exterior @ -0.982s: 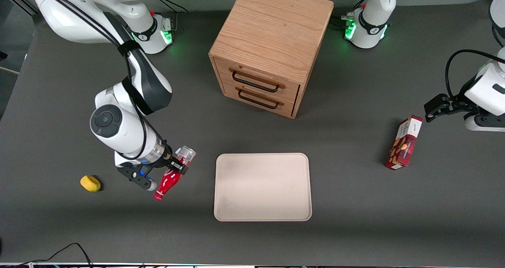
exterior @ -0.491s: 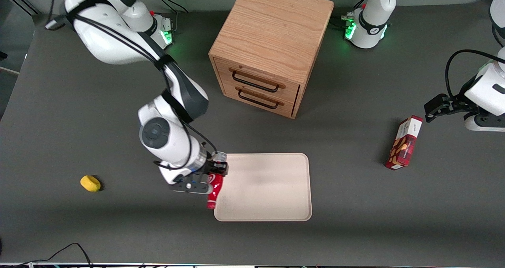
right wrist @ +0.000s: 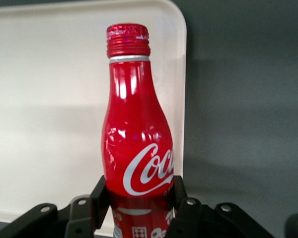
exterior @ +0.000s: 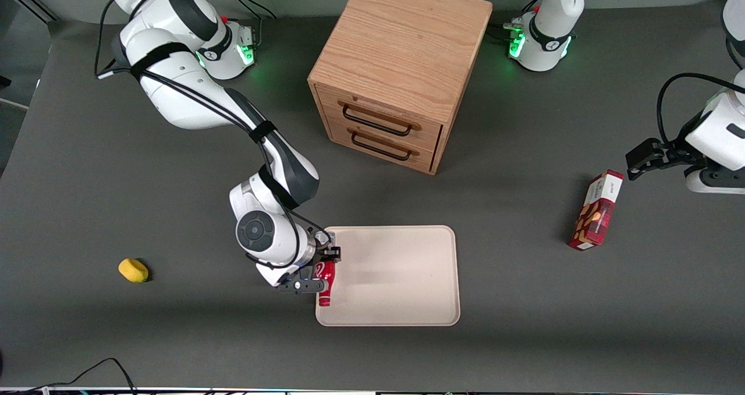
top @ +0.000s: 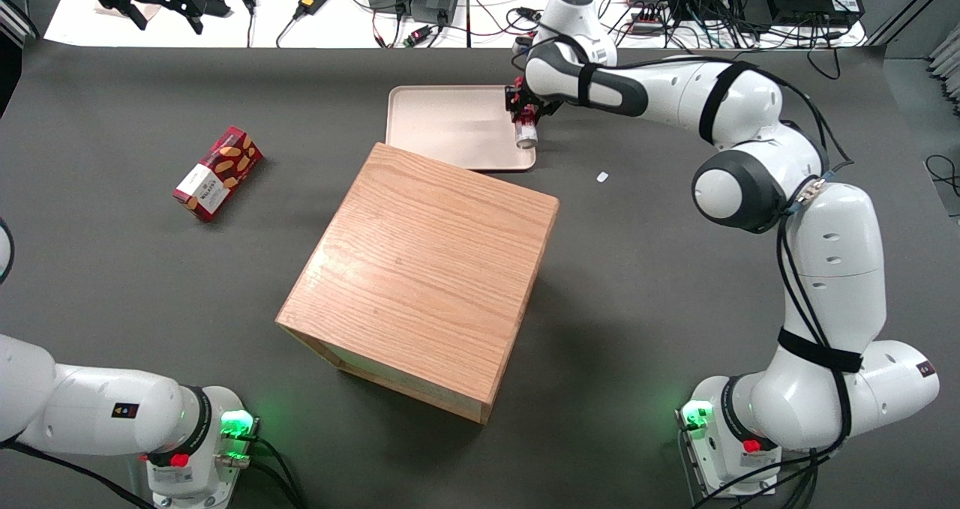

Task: Place coke bottle on tray
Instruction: 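Carry the upright bottle with the right gripper onto the cream tray, then lower the bottle upright onto the tray with the right gripper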

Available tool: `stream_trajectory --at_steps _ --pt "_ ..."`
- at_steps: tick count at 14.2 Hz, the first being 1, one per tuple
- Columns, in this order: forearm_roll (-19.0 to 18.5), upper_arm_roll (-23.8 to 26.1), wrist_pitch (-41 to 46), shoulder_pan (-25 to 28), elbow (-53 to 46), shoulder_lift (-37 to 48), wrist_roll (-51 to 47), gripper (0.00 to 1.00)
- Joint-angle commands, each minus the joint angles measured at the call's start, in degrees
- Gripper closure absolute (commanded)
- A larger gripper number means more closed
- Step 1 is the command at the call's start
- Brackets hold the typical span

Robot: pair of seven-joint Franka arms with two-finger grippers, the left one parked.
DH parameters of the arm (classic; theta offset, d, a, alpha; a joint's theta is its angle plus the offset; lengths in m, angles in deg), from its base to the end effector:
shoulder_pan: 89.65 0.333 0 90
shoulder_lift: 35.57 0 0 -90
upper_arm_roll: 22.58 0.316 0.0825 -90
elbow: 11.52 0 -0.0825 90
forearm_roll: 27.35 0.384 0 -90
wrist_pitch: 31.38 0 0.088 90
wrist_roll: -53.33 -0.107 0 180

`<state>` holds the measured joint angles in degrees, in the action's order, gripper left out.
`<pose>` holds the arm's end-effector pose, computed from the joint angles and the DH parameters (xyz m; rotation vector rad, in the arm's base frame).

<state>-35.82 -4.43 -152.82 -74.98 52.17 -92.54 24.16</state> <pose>0.6941 0.3450 0.2261 -2.9986 0.0104 0.0306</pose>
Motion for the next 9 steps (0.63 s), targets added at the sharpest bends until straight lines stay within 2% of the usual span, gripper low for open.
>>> stream_trajectory --at_steps 1,5,7,8,9 --pt "-0.9 -2.2 0.4 2.6 -2.3 -1.6 1.7 0.95" --pt "-0.9 -3.7 -2.1 3.2 -2.3 -3.3 1.9 0.91" --pt "-0.9 -3.7 -2.1 3.1 -2.3 -3.3 1.8 0.85" --pt "-0.9 -3.7 -2.2 3.1 -2.3 -3.3 1.6 0.61" --pt "-0.9 -3.7 -2.2 3.2 -2.3 -3.3 0.9 0.01"
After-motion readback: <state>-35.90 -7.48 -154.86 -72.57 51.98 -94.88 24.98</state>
